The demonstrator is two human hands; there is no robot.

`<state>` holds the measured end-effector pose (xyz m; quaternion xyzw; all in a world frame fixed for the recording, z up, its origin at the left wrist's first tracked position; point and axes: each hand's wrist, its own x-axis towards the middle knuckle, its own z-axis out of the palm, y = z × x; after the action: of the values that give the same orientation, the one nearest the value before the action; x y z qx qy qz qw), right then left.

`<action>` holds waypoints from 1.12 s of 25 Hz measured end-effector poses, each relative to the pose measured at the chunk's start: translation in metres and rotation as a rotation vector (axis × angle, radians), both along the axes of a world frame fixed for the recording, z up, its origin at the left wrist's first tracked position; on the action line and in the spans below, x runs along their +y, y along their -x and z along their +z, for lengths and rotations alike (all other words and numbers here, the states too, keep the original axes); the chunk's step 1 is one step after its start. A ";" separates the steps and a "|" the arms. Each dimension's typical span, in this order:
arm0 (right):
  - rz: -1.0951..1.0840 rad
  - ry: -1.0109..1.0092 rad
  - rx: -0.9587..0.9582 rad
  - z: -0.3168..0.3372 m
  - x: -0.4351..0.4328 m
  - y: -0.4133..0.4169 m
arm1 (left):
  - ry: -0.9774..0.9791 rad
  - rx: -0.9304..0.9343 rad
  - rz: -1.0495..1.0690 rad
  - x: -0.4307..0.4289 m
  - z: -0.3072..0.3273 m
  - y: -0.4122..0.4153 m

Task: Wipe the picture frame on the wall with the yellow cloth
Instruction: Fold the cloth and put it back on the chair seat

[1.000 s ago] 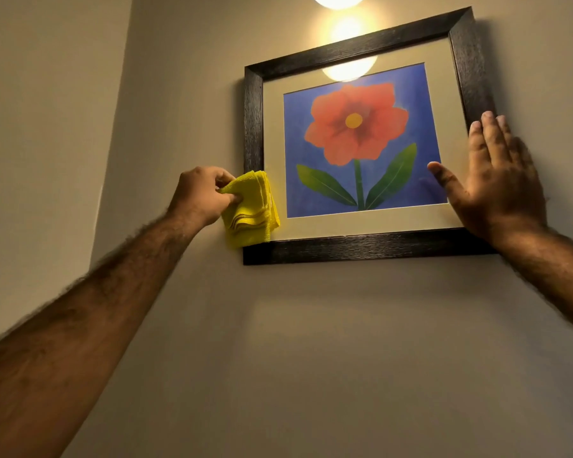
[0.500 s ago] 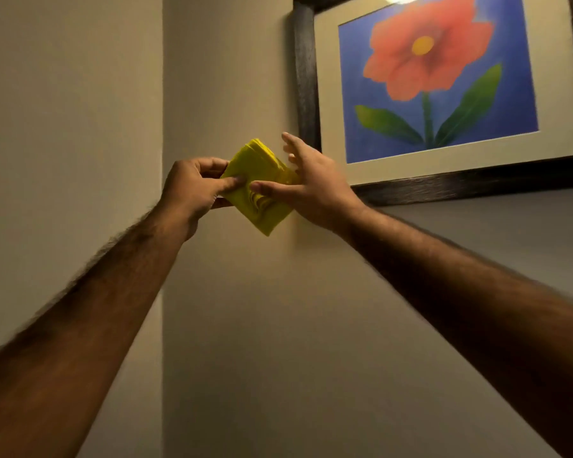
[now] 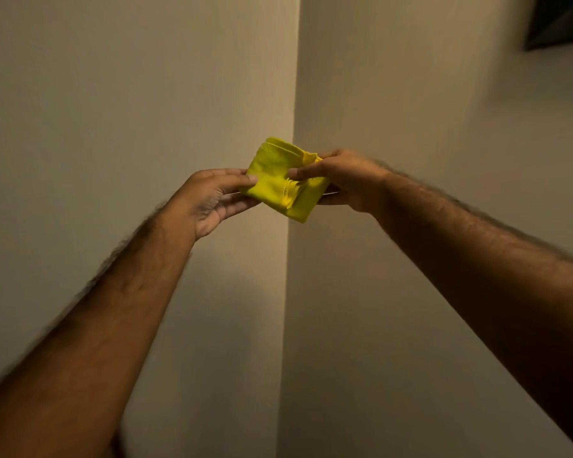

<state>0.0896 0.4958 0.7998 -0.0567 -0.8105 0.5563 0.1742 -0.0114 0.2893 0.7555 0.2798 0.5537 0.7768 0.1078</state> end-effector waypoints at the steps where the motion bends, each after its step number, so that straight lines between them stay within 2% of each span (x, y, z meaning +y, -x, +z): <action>1: 0.022 0.019 -0.052 -0.020 -0.007 0.017 | -0.007 -0.057 0.007 -0.014 -0.023 0.011; 7: 0.162 0.120 -0.366 -0.157 -0.067 0.102 | 0.077 -0.283 0.182 -0.090 -0.169 0.052; 12: 0.284 0.095 -0.568 -0.290 -0.126 0.158 | 0.198 -0.462 0.309 -0.157 -0.296 0.071; 17: 0.328 0.102 -0.800 -0.476 -0.199 0.191 | 0.348 -0.655 0.397 -0.227 -0.461 0.081; 25: 0.256 0.102 -1.093 -0.756 -0.282 0.150 | 0.581 -1.014 0.451 -0.283 -0.703 0.043; 28: 0.263 -0.044 -1.133 -0.819 -0.296 0.132 | 0.698 -1.099 0.481 -0.292 -0.773 0.026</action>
<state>-0.0422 0.1995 -0.0194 -0.2409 -0.7890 0.4390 -0.3561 -0.0371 -0.0026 -0.0175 -0.3358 0.6828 0.5847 0.2813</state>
